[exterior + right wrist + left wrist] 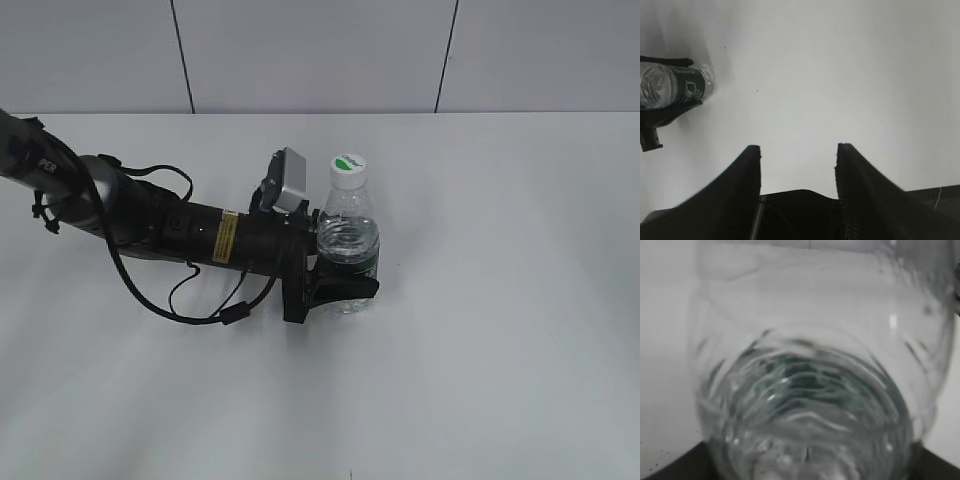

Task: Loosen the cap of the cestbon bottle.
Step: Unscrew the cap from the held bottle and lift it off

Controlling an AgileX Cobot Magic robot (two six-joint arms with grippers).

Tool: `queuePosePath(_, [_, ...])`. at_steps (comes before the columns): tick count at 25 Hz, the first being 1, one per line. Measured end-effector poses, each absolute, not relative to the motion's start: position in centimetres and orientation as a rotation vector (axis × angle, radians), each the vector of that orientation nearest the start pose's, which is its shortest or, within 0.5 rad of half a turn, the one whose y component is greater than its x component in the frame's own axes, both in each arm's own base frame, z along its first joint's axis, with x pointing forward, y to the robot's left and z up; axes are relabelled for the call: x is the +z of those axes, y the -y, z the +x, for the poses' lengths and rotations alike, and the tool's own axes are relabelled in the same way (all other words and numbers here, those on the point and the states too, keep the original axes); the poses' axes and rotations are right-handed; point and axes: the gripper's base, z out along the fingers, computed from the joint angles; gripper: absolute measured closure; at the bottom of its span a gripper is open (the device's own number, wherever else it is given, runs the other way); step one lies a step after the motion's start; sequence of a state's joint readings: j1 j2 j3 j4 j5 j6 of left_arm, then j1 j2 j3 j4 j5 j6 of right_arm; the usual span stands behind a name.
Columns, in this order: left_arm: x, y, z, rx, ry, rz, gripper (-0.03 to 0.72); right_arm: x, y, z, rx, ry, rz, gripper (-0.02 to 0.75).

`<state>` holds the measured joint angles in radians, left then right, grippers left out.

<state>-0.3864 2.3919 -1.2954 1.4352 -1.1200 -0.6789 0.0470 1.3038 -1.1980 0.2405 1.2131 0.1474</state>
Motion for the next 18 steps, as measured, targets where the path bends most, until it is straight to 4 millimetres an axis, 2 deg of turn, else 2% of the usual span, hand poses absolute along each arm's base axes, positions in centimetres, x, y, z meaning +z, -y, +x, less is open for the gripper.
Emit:
queuePosePath(7, [5.9,23.2,35.4,-1.122,-1.496,1.402,0.276,33.9,-5.5,27.8,0.451,-2.824,0.201,0.365])
queuePosePath(18, [5.9,23.2,35.4,-1.129,-1.502,1.402,0.276,33.3,-13.0,32.4,0.516,-2.861,0.024,0.365])
